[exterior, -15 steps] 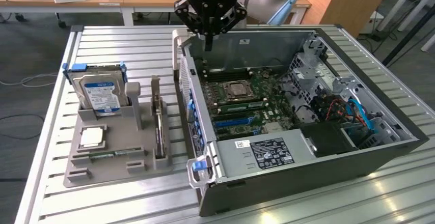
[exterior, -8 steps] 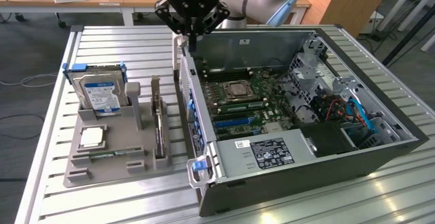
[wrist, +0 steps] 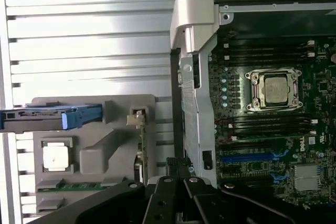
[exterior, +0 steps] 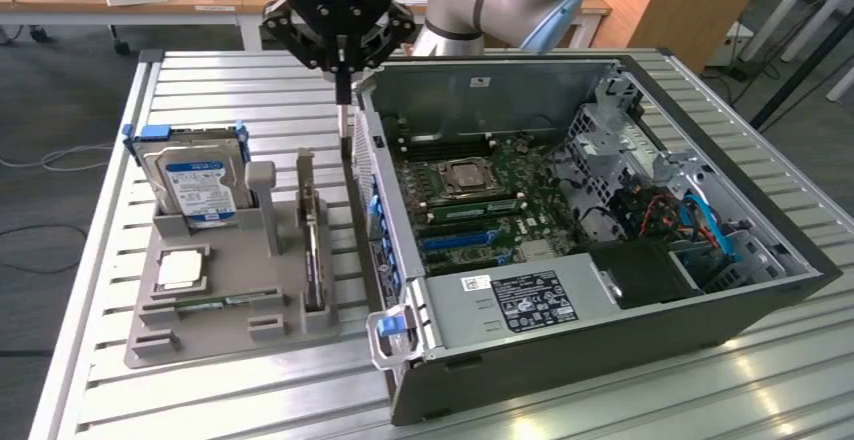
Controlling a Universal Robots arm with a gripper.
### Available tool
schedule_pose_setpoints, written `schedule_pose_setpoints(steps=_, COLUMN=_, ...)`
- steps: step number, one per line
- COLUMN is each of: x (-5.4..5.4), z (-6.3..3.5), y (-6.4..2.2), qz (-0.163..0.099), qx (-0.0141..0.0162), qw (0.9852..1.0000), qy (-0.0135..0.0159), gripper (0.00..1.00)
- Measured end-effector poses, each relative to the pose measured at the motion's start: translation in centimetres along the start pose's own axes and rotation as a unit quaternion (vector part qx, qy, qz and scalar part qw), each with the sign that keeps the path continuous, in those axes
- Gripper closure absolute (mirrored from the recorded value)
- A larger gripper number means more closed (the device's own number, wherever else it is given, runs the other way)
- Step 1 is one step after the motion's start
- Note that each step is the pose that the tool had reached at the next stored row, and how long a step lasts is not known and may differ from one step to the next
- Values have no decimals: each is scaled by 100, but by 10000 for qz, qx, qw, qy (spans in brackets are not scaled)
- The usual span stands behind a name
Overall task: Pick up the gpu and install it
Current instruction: 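Reach for the gpu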
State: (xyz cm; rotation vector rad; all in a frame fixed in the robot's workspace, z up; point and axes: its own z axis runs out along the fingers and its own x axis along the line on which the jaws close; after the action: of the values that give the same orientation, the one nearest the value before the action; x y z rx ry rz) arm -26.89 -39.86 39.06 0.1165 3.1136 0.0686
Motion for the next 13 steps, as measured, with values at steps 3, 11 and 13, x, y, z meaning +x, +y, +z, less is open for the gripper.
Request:
schedule_pose_setpoints(steps=3, x=113, z=0, y=-8, qz=1, qx=1, qw=10000, qy=0, gripper=89)
schedule_pose_setpoints(steps=11, x=280, z=-1, y=-21, qz=0, qx=1, qw=10000, qy=0, gripper=89)
schedule_pose_setpoints(steps=13, x=280, z=-1, y=-21, qz=0, qx=2, qw=10000, qy=0, gripper=89)
